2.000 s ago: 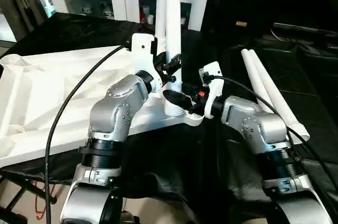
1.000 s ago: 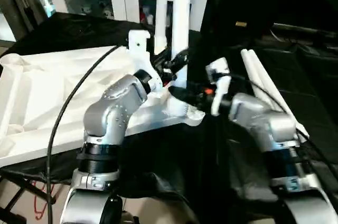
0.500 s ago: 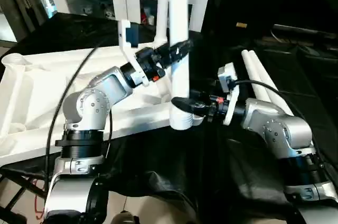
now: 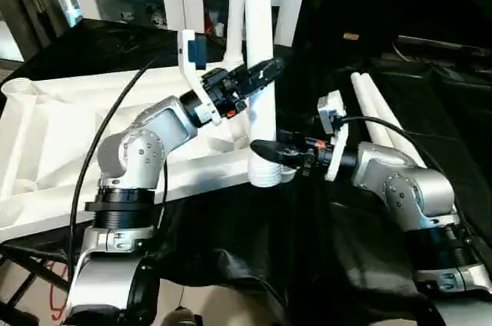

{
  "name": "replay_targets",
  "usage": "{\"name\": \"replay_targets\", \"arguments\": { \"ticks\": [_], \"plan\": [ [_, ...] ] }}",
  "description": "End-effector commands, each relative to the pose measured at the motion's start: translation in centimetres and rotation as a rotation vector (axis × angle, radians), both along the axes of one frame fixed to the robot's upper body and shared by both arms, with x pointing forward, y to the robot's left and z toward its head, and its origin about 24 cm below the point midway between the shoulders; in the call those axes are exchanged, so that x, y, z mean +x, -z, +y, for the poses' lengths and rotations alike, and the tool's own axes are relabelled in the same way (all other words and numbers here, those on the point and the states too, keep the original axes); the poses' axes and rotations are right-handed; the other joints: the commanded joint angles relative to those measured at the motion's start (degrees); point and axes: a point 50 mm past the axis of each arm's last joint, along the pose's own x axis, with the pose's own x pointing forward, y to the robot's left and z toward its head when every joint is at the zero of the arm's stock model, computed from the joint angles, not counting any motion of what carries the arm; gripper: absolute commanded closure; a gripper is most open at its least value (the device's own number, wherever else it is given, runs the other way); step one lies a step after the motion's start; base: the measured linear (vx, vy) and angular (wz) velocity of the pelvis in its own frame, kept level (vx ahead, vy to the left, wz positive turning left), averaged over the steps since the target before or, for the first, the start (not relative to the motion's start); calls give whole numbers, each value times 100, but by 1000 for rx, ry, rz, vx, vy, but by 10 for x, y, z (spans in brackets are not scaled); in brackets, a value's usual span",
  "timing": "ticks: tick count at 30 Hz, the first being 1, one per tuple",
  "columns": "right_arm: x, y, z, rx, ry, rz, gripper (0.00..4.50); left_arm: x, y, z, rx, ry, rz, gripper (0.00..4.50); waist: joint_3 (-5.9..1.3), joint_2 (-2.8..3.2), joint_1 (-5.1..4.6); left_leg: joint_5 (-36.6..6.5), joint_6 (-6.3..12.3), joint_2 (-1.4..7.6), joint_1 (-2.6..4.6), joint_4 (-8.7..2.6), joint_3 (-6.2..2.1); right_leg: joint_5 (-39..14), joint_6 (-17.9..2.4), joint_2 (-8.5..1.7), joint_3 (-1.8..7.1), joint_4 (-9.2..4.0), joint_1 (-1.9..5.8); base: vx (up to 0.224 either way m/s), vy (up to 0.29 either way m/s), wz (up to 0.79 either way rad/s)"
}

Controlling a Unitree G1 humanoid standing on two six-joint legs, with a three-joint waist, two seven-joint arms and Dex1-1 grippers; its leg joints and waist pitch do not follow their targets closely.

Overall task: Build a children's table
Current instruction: Insert table leg to table base

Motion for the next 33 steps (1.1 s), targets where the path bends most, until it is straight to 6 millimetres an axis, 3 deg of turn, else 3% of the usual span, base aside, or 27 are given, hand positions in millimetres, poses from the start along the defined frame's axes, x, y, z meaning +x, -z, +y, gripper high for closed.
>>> {"name": "replay_targets", "arguments": {
  "ticks": [1,6,11,33],
  "plan": [
    [5,-11,1,6,30,-25,182,-3,-10,-5,42,-9,-70,264,-476,-3,17,-703,36,231,138,-350,-124,-740,-1133,-452,247,-363,314,0,0,0],
    [8,-10,5,-62,53,-31,141,-11,-11,-11,90,41,-126,265,-464,-10,6,-737,-13,223,139,-352,-110,-808,-1095,-445,250,-367,307,0,0,0],
    [7,-7,6,-105,30,-9,141,-13,-9,-13,135,61,-148,265,-464,-16,12,-736,-36,221,136,-356,-113,-878,-1006,-443,256,-374,309,0,0,0],
    [4,-1,9,-129,-3,41,141,-16,-7,-18,173,97,-177,265,-472,-1,15,-740,-62,217,139,-346,-109,-750,-1071,-441,258,-357,312,0,0,0]
  ]
}}
